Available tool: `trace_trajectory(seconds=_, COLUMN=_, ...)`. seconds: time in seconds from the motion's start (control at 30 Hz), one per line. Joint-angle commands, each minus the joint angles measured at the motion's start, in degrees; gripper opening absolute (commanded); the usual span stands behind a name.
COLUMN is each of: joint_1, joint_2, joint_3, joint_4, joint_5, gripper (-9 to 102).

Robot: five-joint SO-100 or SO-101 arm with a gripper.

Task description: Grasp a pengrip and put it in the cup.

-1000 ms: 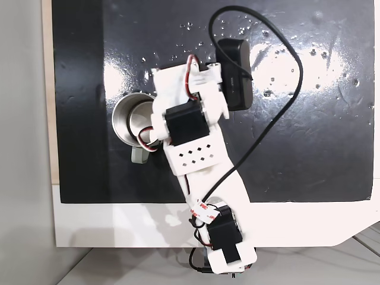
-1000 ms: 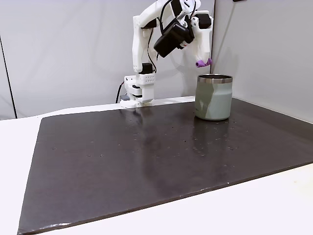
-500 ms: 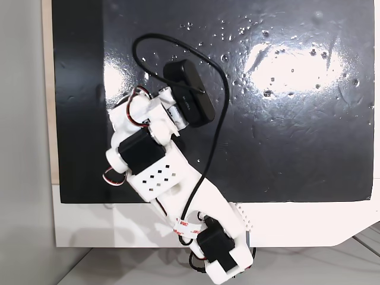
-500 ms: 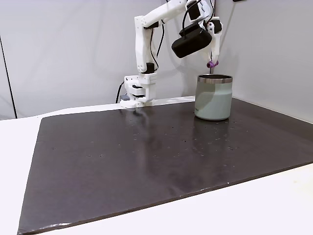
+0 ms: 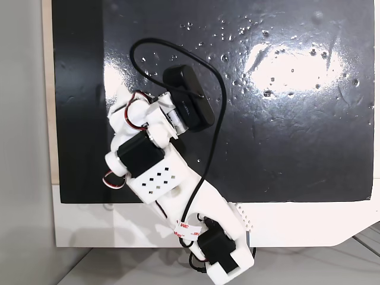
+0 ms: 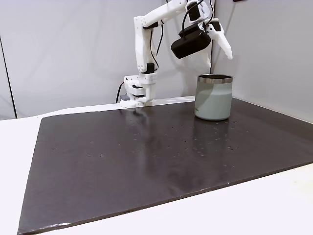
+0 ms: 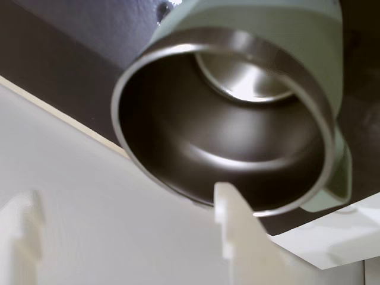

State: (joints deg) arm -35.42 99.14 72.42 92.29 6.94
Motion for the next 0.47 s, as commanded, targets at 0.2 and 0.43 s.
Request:
trace_trajectory(seconds=0.2, joint_1=0.9, joint_2=4.5, joint_3=-0.8, joint_4=1.2, joint_5=-0.4, gripper=35)
trace_trajectory(seconds=0.43, joint_1=0.8, joint_2=4.7, joint_3=-0.9, joint_4=1.3, joint_5=-0.7, gripper=35)
